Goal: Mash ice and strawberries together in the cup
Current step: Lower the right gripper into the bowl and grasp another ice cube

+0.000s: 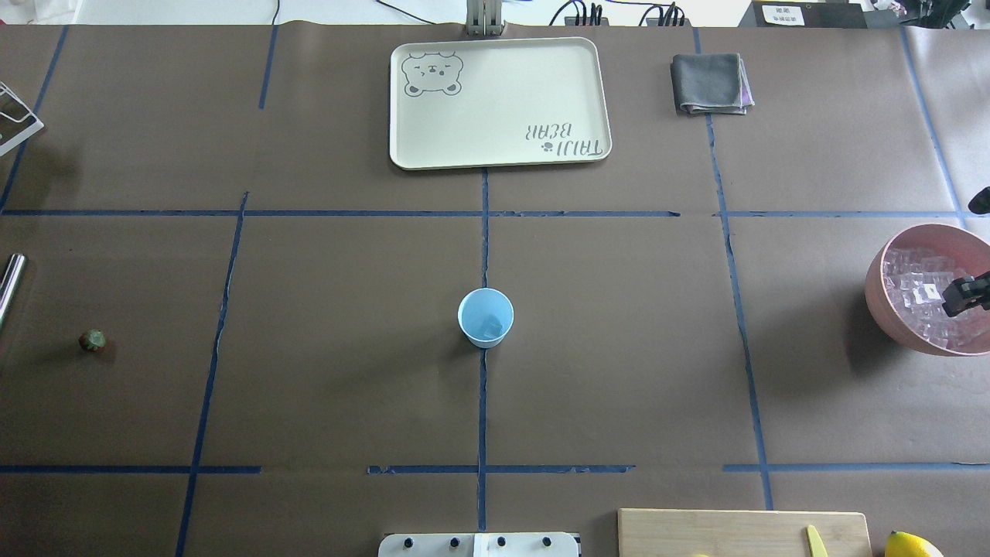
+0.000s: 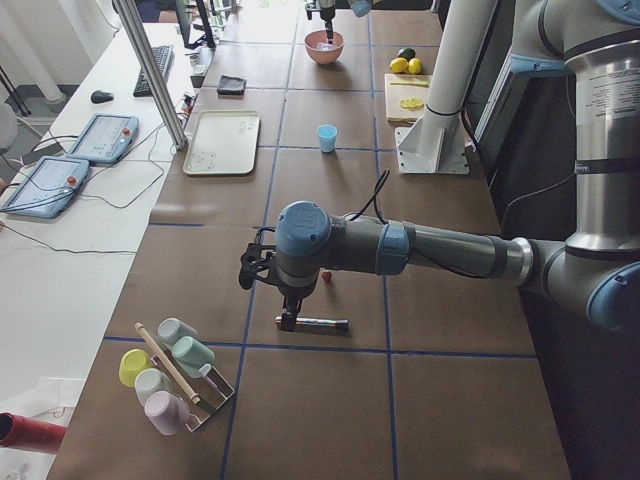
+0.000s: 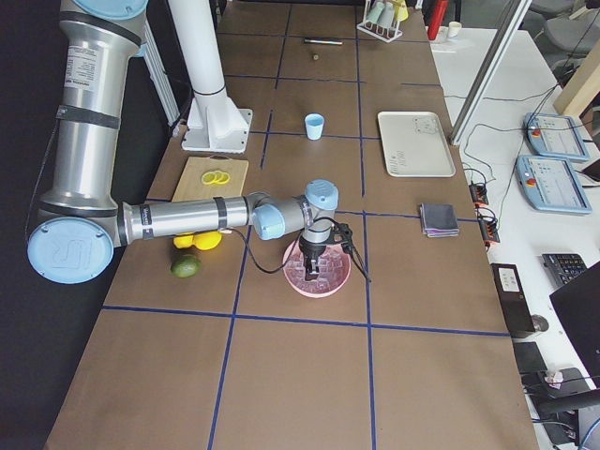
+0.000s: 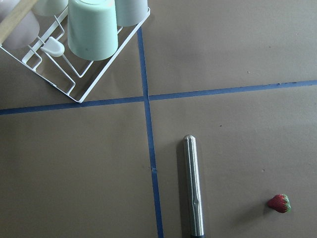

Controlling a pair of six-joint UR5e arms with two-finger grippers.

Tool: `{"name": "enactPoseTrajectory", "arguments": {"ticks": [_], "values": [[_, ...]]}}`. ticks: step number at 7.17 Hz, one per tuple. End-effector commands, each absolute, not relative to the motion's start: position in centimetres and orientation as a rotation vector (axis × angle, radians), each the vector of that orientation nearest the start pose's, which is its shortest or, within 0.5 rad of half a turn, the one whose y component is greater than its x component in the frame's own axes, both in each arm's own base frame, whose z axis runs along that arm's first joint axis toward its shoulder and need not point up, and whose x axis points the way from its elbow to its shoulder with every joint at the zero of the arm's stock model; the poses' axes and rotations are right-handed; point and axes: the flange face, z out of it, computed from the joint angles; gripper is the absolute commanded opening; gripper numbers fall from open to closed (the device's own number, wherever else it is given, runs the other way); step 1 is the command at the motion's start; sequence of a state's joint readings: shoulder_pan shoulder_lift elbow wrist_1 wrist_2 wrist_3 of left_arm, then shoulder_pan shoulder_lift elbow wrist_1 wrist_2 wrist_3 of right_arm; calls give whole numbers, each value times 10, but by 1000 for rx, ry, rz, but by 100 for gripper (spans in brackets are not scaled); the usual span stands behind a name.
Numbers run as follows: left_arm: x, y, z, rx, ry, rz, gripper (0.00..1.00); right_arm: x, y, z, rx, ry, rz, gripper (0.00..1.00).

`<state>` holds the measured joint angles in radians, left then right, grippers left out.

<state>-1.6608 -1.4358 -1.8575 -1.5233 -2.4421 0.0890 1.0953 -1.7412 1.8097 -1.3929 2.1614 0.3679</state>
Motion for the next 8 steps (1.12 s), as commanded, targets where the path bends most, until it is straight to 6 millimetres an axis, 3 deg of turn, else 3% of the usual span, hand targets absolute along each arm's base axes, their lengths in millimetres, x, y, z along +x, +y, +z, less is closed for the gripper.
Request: {"name": "enactPoseTrajectory", "arguments": {"ticks": [1, 2, 3, 4, 6, 8], "values": [[-96, -429, 578, 175, 858, 44, 100, -132, -423, 609, -21, -635, -180, 25], [-96, -430, 578, 175, 858, 45, 100, -132, -423, 609, -21, -636, -182, 8], [-96, -430, 578, 175, 860, 46, 100, -133, -423, 604, -11, -641, -187, 1], [-96, -430, 575, 169, 861, 24, 100, -131, -417, 592, -13, -681, -194, 0], [-96, -430, 572, 173, 861, 22, 100, -99, -388, 556, 35, -713, -173, 0], [-96, -429, 573, 169, 862, 19, 100, -76, -387, 504, 42, -724, -118, 0]]}}
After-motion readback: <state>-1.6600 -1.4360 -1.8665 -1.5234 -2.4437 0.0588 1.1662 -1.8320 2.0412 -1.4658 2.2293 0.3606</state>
